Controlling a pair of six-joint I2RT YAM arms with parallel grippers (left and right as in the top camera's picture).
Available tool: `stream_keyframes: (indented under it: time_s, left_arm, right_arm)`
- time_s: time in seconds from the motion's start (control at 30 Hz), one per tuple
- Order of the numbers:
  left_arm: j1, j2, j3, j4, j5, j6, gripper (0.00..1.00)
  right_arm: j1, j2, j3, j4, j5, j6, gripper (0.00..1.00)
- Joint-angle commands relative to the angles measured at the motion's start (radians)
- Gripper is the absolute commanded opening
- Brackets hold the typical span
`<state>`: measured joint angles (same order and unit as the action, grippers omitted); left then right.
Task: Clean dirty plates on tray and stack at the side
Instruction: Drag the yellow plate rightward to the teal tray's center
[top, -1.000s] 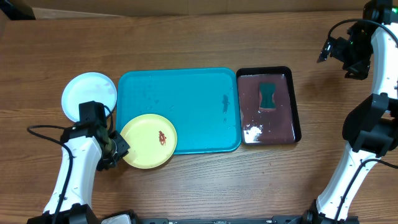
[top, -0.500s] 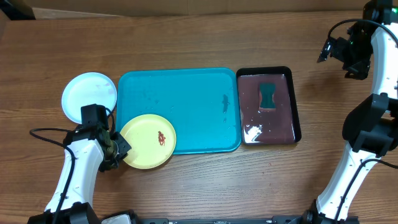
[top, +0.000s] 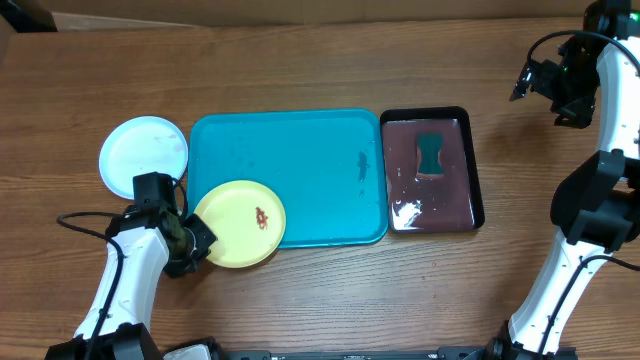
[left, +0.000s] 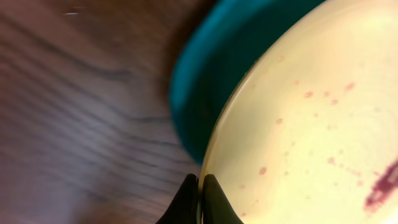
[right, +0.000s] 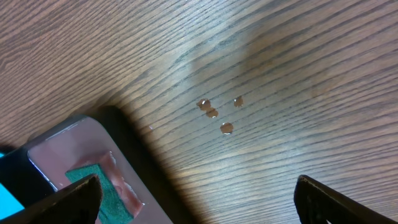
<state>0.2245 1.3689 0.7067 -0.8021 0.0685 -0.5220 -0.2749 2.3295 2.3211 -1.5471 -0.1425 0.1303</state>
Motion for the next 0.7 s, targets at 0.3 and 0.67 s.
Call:
stream_keyframes:
  time_s: [0.3, 0.67]
  left_arm:
    - [-0.097, 0.005, 0.059, 0.269, 0.322, -0.109, 0.04]
    - [-0.348, 0.062, 0.059, 0.380, 0.085, -0.337, 0.04]
  right_arm:
    - [-0.002, -0.024, 0.014, 0.002, -0.006, 0.000, 1.00]
    - [-0.001, -0.024, 0.014, 0.002, -0.006, 0.000, 1.00]
